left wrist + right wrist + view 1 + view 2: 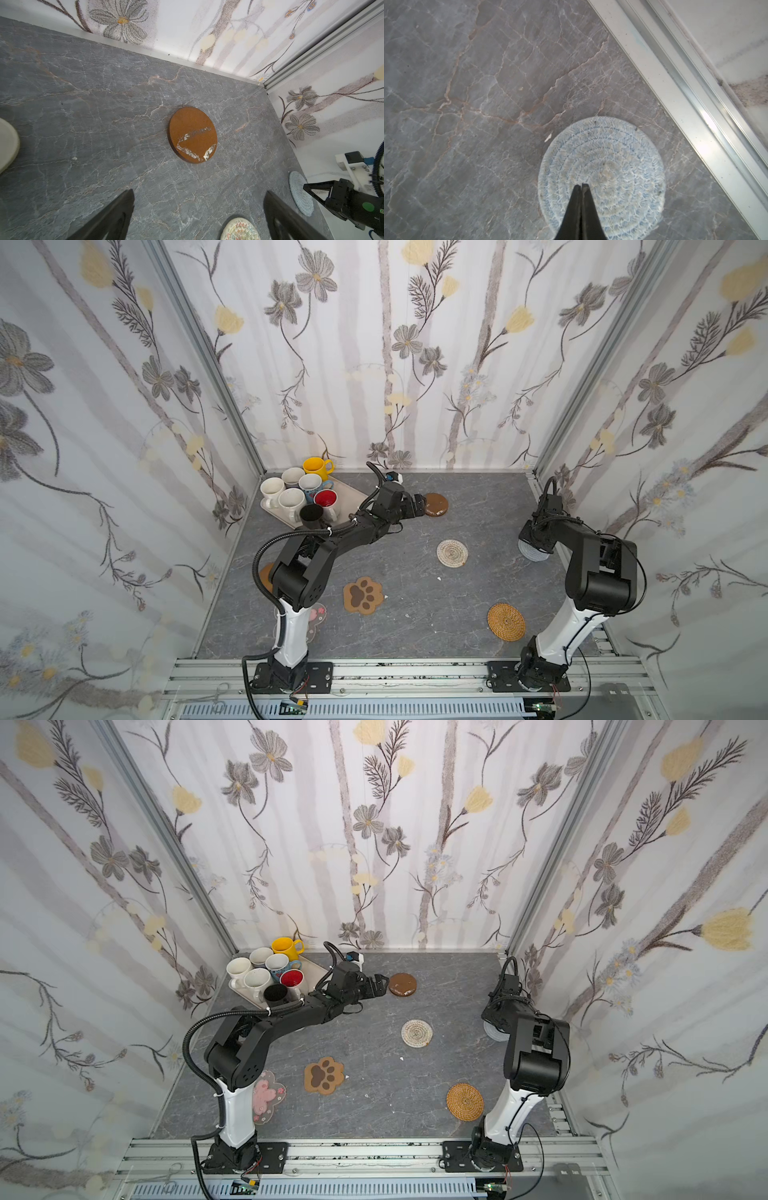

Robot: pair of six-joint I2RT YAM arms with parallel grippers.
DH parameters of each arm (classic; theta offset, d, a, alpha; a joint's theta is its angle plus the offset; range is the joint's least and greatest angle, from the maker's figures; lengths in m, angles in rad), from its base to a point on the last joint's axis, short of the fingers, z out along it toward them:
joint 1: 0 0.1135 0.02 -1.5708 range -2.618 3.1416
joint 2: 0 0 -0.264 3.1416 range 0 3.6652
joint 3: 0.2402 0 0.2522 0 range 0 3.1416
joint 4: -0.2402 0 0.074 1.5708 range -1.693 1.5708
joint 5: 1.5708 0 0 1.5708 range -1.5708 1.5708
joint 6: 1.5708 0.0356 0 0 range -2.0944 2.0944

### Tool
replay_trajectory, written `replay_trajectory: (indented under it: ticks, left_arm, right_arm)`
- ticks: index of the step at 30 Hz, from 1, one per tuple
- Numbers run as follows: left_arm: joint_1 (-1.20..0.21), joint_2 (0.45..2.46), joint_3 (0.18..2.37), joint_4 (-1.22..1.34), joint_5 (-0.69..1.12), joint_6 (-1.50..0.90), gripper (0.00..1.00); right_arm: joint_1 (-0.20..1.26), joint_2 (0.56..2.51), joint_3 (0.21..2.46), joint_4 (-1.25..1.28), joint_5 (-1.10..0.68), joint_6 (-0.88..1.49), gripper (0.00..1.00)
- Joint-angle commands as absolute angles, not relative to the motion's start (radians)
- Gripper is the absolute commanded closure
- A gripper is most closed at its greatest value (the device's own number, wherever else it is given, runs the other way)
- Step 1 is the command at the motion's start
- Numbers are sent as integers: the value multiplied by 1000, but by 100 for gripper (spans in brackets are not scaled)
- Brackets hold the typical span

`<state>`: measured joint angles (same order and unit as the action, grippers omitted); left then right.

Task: Place cups on coasters
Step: Move the coaster to the top-right of the table.

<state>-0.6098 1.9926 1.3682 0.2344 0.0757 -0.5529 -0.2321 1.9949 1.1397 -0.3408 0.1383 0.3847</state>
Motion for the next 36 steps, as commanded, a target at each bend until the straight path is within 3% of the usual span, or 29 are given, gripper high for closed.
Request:
replay_trajectory:
  ticks: [1,11,36]
  left_arm:
    - [-610,1993,1378,252,87,-563,0]
    - [-609,1987,1373,253,98,-560,0]
    - [-610,2014,1390,245,109,-556,0]
  right_arm:
    - [-229,2003,1150,-386,158,442,100]
    - [-193,2021,1174,-436,141,507,100]
    - [-121,2277,1532,-739,73,342,100]
